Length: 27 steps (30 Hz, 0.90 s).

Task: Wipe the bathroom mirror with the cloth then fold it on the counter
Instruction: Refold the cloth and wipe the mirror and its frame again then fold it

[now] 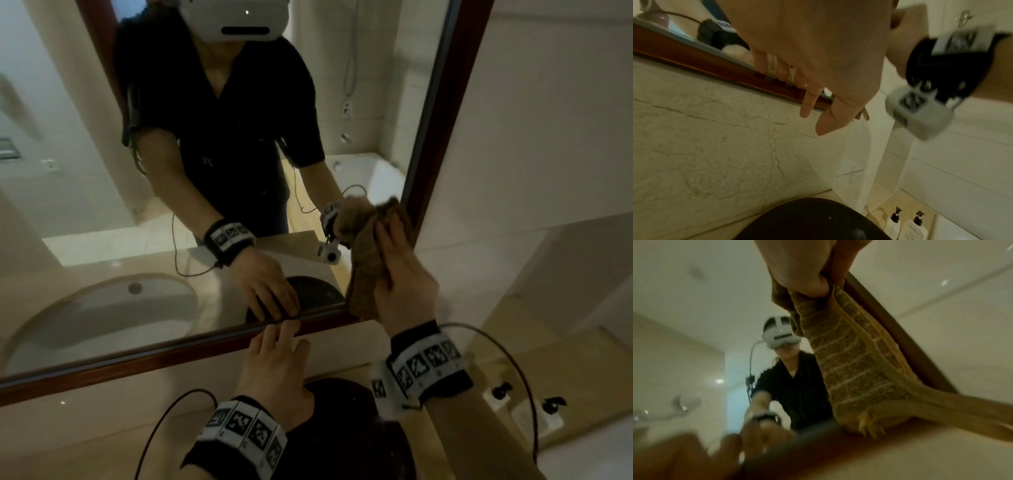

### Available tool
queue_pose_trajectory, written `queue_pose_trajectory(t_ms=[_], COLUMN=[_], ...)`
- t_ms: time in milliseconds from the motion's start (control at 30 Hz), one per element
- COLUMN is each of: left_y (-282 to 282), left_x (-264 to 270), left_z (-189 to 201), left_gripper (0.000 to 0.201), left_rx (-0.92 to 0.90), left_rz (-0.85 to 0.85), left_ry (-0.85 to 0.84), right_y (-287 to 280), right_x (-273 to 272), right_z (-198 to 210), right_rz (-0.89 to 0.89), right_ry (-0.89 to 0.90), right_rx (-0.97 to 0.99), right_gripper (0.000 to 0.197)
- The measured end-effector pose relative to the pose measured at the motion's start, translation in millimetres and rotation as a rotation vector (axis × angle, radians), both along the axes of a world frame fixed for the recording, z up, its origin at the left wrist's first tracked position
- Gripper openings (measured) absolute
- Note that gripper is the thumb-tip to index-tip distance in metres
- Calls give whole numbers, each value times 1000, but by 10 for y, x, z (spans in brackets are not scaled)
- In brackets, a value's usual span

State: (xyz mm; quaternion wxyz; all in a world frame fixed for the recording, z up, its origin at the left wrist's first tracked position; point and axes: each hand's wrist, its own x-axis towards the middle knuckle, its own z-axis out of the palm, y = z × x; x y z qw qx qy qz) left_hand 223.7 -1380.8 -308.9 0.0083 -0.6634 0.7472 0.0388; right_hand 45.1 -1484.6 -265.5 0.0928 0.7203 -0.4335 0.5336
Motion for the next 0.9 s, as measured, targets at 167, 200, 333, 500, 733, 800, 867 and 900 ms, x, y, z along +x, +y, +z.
queue_pose_trajectory(t_ms=[167,200,333,500,733,800,867,900], left_y=[4,5,15,-10,-70,-71,-76,-79], left_x=[6,-1,-7,-4,-24,-38,-46,-52], left_z=[-13,-9,12,55,68,73,89,90], left_gripper=[66,66,65,64,70,70,70,70], left_rx=[-18,-12,23,88,217,232,258,263], left_rz=[-21,-20,-21,-30,-52,-57,-60,-56], left_ry=[-32,-36,-44,-38,-68,-82,-95,-95], right_y=[104,98,106,-53,-337,-301,-257,-219], right_x=[-147,-166,-124,-23,7,17,21,16], right_z=[-620,-643,-406,866,1688,1557,1276,1101], right_rz=[78,85,85,-52,-17,-31,-35,-38], right_ry=[151,151,140,-23,-49,-23,8,20], right_rx=[153,174,168,92,-87,-85,-42,3], right_gripper=[50,59,80,63,63,62,65,68])
